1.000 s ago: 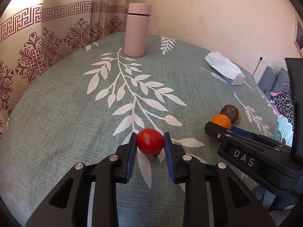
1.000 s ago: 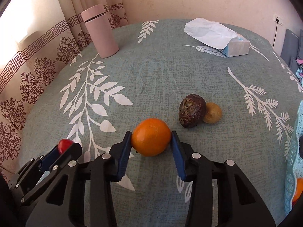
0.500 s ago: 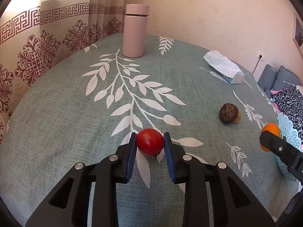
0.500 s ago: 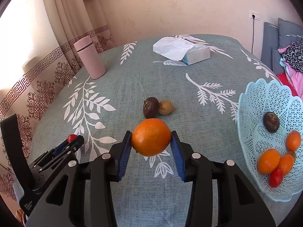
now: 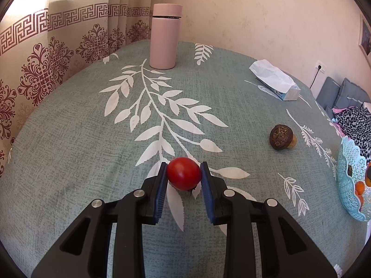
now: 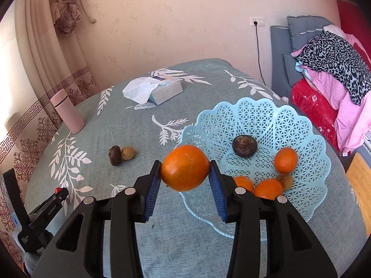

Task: Organize fruits
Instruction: 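Carry the orange into the basket and open the right tool while the left tool holds the tomato, then lower the tomato into the basket and open the left tool, then move the left tool to the dark dried fruit and grasp it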

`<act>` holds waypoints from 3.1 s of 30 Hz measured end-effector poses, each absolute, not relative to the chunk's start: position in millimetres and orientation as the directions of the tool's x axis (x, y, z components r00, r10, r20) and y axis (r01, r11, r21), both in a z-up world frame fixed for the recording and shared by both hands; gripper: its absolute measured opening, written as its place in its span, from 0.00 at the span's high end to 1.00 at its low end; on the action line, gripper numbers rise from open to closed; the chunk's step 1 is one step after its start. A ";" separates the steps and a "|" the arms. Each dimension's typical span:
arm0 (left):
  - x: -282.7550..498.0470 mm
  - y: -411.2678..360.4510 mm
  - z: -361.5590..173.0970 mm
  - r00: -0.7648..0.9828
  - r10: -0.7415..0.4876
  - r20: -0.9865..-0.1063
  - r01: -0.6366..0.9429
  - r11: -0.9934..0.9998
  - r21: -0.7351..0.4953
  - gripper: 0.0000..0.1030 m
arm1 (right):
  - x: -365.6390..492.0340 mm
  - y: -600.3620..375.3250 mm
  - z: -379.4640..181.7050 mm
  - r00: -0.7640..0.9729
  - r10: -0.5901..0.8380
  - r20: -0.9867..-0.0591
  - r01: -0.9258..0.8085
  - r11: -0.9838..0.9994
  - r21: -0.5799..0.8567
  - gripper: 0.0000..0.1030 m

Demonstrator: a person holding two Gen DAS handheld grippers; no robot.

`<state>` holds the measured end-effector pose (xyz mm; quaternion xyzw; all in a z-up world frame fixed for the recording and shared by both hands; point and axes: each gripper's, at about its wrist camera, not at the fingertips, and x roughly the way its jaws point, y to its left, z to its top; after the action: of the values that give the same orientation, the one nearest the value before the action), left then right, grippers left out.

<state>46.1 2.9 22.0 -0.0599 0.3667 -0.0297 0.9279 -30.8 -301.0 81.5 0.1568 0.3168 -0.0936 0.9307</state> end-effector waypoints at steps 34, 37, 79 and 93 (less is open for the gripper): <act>26.3 -46.6 52.8 0.754 -0.184 -0.631 0.162 0.982 -0.093 0.72 | -113.6 -399.8 68.0 0.739 -0.385 -0.552 0.583 0.776 0.239 0.32; 20.2 -68.6 63.6 0.756 -0.225 -0.615 0.222 0.971 -0.083 0.72 | -116.1 -402.6 66.3 0.744 -0.384 -0.547 0.579 0.779 0.241 0.31; 42.8 -165.1 74.9 0.641 -0.407 -0.651 0.422 0.895 -0.144 0.46 | -125.8 -418.6 47.0 0.757 -0.372 -0.537 0.575 0.771 0.276 0.22; 94.8 -117.1 47.3 0.642 -0.267 -0.718 0.289 0.953 -0.096 0.51 | -122.0 -409.6 45.7 0.764 -0.350 -0.542 0.551 0.790 0.268 0.22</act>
<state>94.8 -117.1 47.3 0.0139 0.3940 -0.1535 0.9061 -122.0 -409.6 45.7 0.2106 0.2396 -0.2461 0.9152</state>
